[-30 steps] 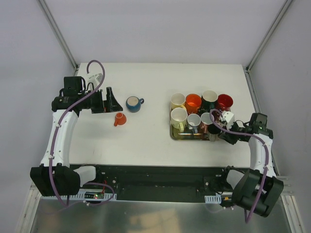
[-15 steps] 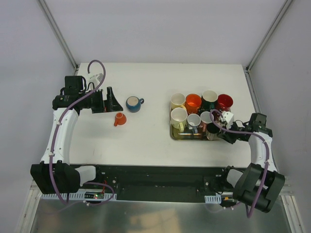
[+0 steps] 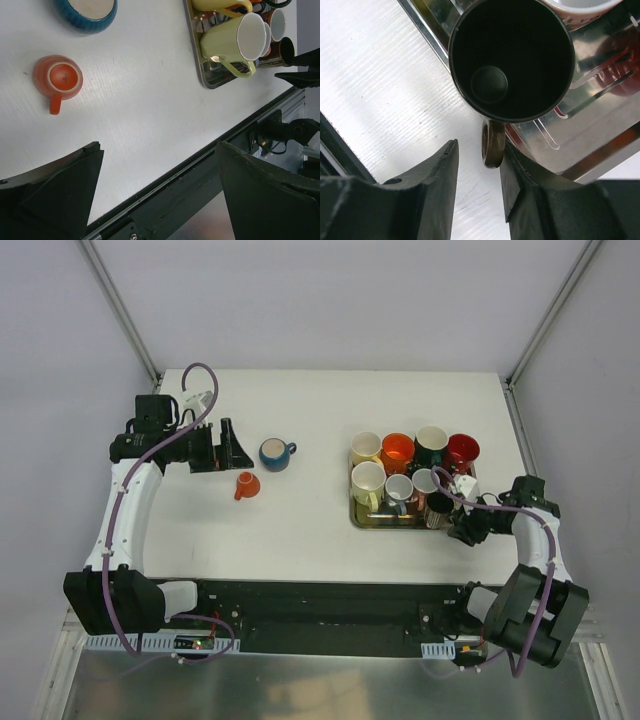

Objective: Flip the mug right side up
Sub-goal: Place the cup on the tray.

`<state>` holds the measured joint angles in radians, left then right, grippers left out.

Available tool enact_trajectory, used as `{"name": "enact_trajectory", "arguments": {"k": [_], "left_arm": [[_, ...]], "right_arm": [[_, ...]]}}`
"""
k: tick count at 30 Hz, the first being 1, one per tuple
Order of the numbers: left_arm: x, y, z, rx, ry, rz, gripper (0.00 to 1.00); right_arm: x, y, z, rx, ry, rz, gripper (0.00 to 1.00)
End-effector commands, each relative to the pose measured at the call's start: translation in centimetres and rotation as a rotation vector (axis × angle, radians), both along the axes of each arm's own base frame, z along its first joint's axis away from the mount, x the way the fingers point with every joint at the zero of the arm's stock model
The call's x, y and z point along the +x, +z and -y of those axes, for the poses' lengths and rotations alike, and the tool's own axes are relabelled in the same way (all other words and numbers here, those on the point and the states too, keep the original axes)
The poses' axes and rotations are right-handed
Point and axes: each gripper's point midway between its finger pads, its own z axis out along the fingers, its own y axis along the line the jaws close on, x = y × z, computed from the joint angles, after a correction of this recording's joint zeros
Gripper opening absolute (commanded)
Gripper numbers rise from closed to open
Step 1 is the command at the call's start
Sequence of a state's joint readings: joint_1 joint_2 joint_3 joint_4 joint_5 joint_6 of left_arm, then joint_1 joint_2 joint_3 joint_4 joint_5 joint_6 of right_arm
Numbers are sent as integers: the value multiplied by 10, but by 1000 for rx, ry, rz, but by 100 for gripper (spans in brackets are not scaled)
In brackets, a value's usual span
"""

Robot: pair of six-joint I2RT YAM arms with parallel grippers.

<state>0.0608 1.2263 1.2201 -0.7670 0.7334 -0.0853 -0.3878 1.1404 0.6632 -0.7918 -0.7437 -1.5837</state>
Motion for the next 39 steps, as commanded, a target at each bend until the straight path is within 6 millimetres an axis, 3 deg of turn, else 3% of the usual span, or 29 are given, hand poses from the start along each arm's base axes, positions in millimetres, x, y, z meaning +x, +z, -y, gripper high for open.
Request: {"name": "enact_trajectory", "arguments": {"k": [1, 5, 8, 13, 21, 27, 35, 39], "left_arm": [[2, 11, 3, -36, -17, 33, 99], [3, 8, 3, -40, -12, 30, 99], [4, 6, 4, -55, -7, 21, 99], [5, 6, 6, -72, 0, 12, 99], [3, 3, 6, -72, 3, 4, 99], [2, 4, 6, -73, 3, 9, 99], [4, 3, 7, -79, 5, -2, 99], [4, 5, 7, -80, 5, 4, 99]], "right_arm": [[0, 17, -1, -1, 7, 29, 45], [-1, 22, 3, -20, -31, 28, 51], [3, 24, 3, -1, -62, 25, 51], [15, 28, 5, 37, -116, 0, 39], [15, 21, 3, 37, -73, 9, 16], [17, 16, 3, 31, -89, 51, 6], [15, 8, 4, 30, -118, 32, 7], [10, 9, 3, 31, -119, 0, 28]]}}
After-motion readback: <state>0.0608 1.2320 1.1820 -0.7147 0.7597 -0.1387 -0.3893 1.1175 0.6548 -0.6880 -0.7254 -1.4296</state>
